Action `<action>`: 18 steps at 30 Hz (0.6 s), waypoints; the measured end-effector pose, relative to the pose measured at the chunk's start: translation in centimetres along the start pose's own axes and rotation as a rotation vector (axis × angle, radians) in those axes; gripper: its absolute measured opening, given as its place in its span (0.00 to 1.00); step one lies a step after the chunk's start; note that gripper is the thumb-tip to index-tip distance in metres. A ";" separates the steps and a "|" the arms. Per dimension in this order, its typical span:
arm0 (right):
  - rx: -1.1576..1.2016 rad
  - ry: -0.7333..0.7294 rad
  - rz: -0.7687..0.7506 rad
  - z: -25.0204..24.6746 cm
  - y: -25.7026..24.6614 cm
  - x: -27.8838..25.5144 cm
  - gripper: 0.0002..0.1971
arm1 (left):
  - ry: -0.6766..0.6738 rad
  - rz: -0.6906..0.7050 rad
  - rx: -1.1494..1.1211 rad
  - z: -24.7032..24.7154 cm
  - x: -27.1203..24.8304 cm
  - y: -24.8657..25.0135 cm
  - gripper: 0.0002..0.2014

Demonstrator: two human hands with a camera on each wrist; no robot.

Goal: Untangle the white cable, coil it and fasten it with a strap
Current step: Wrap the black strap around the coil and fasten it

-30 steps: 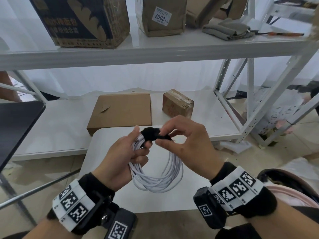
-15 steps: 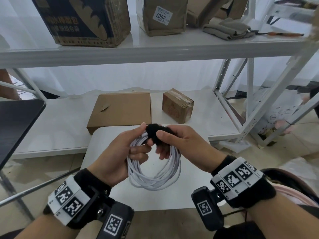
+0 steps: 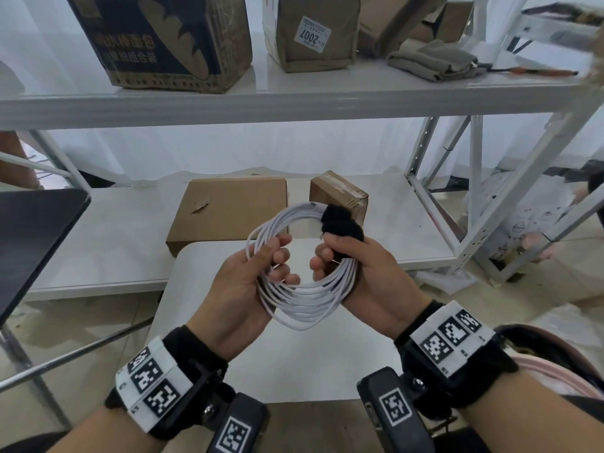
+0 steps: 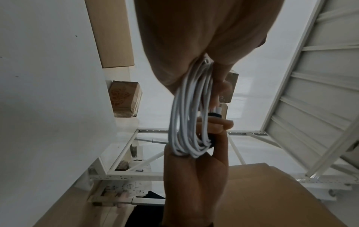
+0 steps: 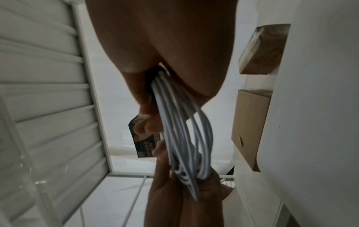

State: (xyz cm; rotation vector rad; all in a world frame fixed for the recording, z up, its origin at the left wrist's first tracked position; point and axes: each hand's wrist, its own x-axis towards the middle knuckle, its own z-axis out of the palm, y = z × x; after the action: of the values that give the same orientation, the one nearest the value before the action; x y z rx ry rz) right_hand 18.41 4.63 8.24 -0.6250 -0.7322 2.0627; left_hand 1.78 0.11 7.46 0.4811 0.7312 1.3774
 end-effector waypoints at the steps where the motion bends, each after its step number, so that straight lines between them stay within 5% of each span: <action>1: 0.004 -0.040 0.020 0.0 0.1 0.0 0.04 | 0.006 -0.002 -0.013 0.0 0.1 0.2 0.11; 4: -0.022 -0.175 0.024 0.0 0.6 0.1 0.08 | 0.080 -0.001 0.006 0.2 0.2 0.5 0.12; 7: 0.007 -0.271 0.056 0.2 0.8 0.2 0.21 | 0.125 -0.031 -0.010 0.5 0.3 0.8 0.23; 11: 0.032 -0.045 0.139 0.6 0.6 0.3 0.30 | 0.206 -0.031 0.097 0.7 0.5 0.4 0.25; 18: -0.036 0.059 0.130 0.3 0.5 0.5 0.21 | 0.200 -0.009 0.226 0.3 0.9 0.6 0.19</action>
State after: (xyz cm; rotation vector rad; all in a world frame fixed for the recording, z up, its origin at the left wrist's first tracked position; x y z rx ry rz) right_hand 17.70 4.69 7.97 -0.7682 -0.7128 2.1440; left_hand 1.66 1.09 7.93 0.5211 1.0585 1.3534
